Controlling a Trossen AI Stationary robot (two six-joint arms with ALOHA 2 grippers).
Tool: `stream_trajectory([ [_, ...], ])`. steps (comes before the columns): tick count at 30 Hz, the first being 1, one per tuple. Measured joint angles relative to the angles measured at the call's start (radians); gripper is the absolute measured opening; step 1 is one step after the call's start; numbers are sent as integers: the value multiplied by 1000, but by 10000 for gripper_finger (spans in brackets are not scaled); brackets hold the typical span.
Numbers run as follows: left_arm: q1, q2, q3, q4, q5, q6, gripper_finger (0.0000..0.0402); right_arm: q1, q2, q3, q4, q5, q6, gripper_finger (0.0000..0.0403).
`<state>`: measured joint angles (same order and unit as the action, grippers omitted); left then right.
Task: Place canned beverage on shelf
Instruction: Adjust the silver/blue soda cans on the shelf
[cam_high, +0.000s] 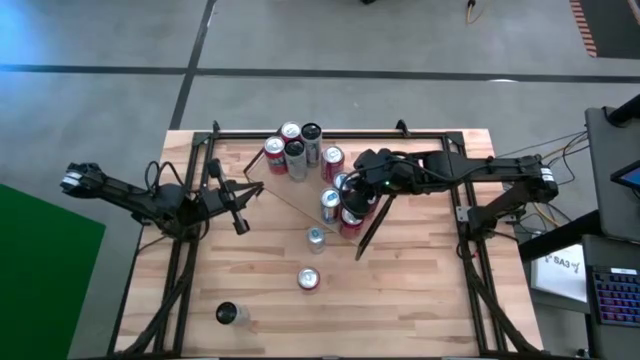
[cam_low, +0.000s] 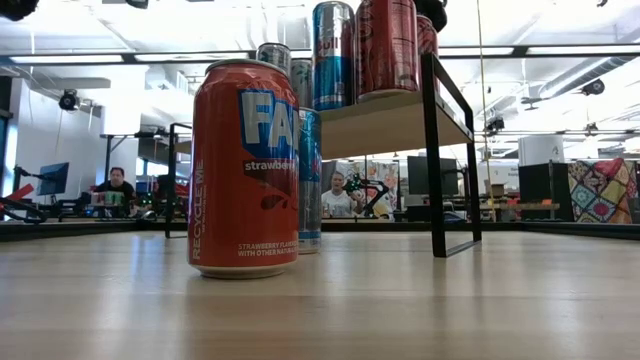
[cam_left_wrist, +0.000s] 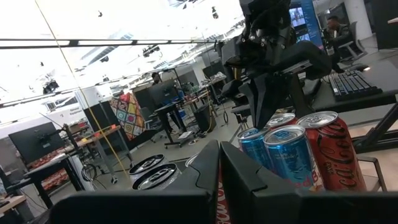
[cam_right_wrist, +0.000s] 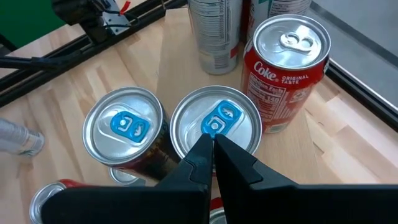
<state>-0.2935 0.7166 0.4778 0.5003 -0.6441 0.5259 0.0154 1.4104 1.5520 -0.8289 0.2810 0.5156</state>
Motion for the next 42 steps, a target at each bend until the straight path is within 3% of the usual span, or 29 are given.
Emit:
stream_trajectory([
  [27, 0, 0, 0, 0, 0, 0, 0, 0, -28, -2, 0, 7, 6, 9],
  [42, 0, 0, 0, 0, 0, 0, 0, -22, 38, 155, 14, 7, -60, 9],
])
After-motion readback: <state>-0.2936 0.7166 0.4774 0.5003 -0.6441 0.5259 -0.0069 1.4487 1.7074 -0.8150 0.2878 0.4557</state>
